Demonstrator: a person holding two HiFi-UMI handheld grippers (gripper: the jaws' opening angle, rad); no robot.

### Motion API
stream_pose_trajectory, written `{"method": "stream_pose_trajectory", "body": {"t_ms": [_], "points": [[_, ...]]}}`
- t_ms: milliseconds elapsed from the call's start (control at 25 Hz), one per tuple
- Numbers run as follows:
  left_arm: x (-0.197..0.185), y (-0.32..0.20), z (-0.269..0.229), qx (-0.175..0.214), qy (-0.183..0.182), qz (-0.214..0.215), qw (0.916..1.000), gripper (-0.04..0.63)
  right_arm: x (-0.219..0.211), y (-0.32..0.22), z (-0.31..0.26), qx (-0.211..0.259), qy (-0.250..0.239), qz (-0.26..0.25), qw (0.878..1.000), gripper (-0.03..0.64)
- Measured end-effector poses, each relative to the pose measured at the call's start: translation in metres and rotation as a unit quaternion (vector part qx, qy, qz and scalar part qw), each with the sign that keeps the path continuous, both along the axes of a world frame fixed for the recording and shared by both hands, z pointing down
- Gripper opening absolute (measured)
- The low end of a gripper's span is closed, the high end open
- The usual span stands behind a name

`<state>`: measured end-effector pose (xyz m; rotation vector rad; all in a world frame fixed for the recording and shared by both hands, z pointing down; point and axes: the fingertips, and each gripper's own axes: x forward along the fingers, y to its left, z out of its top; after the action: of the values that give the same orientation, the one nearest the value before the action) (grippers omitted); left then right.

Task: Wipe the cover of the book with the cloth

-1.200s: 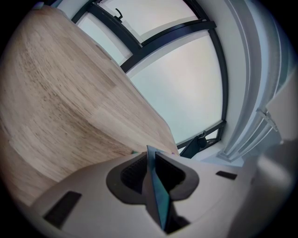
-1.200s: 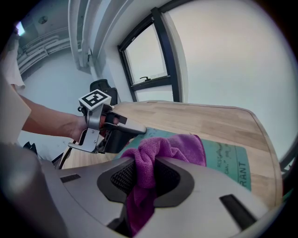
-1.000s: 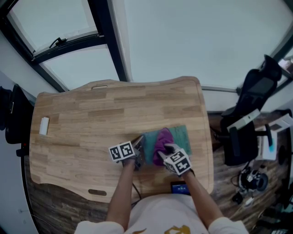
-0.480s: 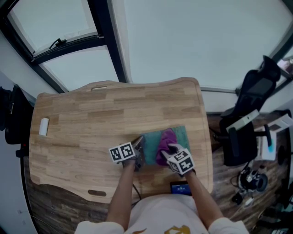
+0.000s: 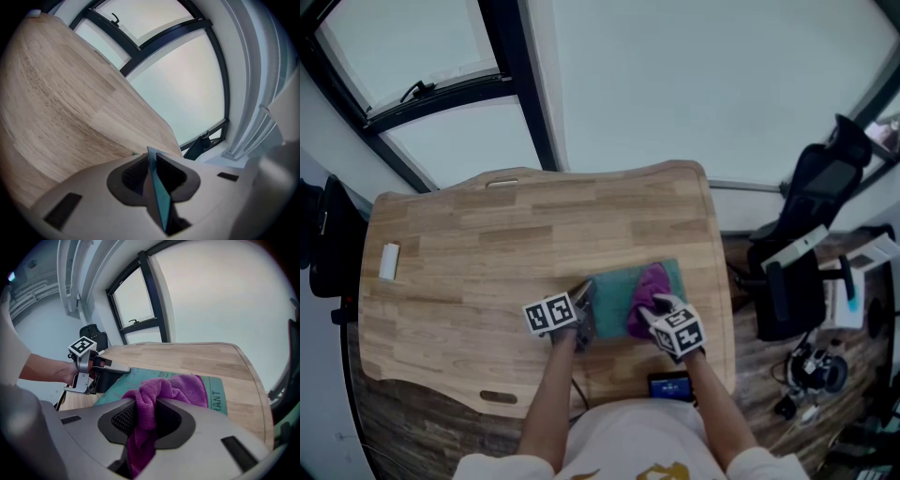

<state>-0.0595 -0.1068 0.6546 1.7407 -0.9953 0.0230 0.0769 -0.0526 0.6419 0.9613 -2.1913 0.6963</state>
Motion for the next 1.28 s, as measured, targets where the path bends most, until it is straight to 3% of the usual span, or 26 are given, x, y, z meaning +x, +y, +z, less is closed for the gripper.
{"method": "stream_pose_trajectory", "body": {"t_ms": [1280], "points": [[0.005, 0.002, -0.001, 0.003, -0.007, 0.019, 0.9998, 0.057, 0.060, -0.012, 0.003, 0.001, -0.002, 0.077, 0.997, 0.077]]}}
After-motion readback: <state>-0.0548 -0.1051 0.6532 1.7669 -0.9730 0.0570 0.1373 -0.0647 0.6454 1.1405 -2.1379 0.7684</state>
